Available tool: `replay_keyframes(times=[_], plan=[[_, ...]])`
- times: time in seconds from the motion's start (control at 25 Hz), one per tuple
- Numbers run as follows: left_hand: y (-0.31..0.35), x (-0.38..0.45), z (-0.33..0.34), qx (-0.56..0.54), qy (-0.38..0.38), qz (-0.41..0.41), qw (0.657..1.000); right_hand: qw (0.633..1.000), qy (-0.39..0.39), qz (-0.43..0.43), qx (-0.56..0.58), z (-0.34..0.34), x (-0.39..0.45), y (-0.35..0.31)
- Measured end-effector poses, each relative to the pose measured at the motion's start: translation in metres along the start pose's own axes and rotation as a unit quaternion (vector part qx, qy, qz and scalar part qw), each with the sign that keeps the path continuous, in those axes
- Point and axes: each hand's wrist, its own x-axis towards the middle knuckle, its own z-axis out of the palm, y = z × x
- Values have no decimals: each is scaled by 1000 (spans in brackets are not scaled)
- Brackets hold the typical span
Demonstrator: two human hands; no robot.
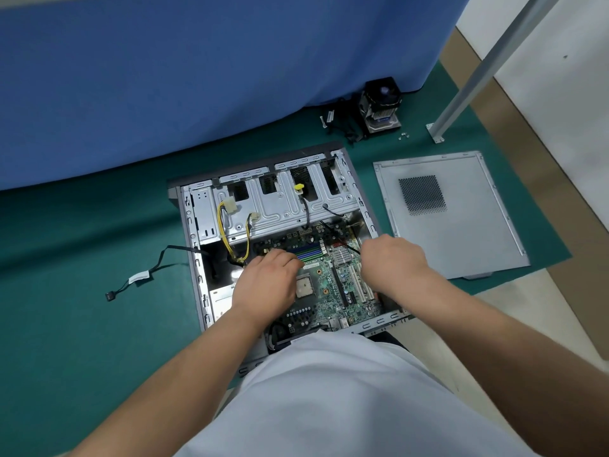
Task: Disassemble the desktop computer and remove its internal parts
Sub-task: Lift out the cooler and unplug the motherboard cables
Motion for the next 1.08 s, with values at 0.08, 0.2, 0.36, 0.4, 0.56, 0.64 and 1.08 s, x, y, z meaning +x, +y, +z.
replay_keyframes(times=[0.08,0.2,0.36,0.4,0.56,0.64,1.08], plan=[[0,1,-1,2,-16,-5,1000,1000,0,-8,13,-8,0,7],[2,2,-2,-21,-32,-33,999,1000,13,-18,16,-13,-2,8],[16,20,-9,-188,-89,-42,977,995,59,-81,6,-16,6,13],[23,26,-11,-221,-108,-29,969,990,86,-113,-8,-16,9,15],[45,44,-11,-318,-114,-23,941,954,215,-207,-33,-19,21,19],[48,46,-11,-377,-64,-76,921,933,280,-224,-18,-15,24,19],[51,50,-13,-457,51,-160,873,825,276,-80,487,20,35,-9]])
